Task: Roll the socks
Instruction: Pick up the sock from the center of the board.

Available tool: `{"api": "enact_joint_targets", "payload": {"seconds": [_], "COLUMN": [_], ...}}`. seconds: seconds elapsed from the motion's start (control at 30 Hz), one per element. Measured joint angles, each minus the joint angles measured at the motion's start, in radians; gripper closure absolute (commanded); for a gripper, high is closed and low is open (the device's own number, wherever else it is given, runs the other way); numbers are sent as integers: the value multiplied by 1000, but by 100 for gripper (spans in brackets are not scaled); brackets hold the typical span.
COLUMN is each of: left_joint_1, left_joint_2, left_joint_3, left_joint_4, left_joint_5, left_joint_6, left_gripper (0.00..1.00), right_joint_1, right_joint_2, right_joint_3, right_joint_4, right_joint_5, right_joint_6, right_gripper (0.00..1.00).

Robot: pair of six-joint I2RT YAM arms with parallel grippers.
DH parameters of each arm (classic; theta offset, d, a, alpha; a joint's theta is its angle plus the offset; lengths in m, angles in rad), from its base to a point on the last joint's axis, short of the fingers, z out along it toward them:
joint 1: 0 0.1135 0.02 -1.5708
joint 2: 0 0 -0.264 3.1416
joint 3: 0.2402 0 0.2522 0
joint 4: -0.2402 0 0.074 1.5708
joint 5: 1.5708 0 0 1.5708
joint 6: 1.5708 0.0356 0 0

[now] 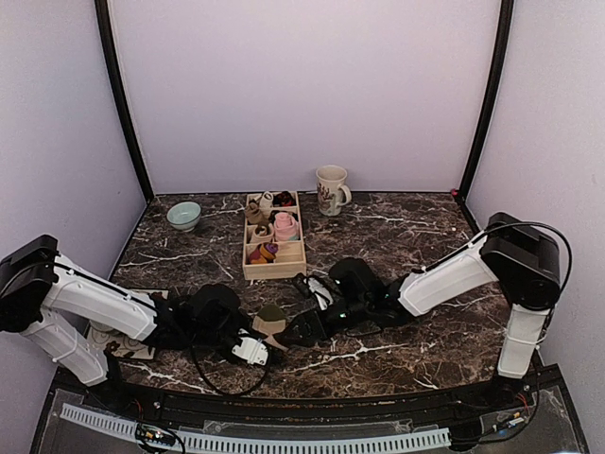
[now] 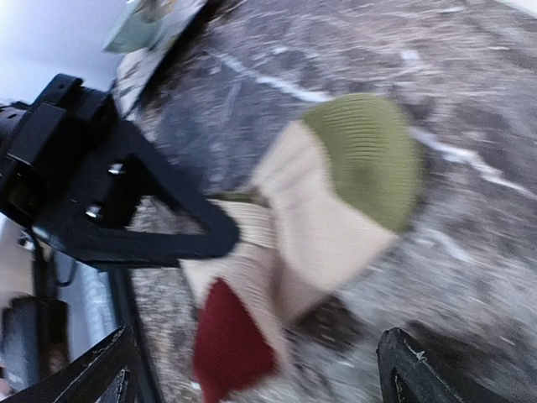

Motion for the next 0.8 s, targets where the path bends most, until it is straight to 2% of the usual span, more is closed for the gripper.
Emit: {"api": "enact_joint_targets", "payload": {"seconds": [0.23, 0.37, 0.47, 0.63, 0.8], "left_joint_1": [76, 122, 150, 179, 190], "left_joint_2": [-5, -4, -1, 11, 22], "left_joint_3": [79, 131, 163, 185, 203], "left_joint_4": [-171, -266, -325, -412, -483], "left_joint_5": [116, 193, 249, 332, 394], "left_joint_6": [-94, -143, -176, -218, -230], "left_gripper": [100, 100, 100, 100, 100], "right_joint_1": [5, 44, 45, -61, -61], "right_joint_2": [-162, -351, -480, -453, -446], "right_joint_3": [-176, -333, -420, -480, -557], "right_joint_4": [-11, -56, -26, 67, 229], "right_joint_5": [312, 574, 742, 742, 705], "right_joint_6": [-61, -80, -37, 28, 39], "right_gripper": [1, 1, 1, 1, 1]}}
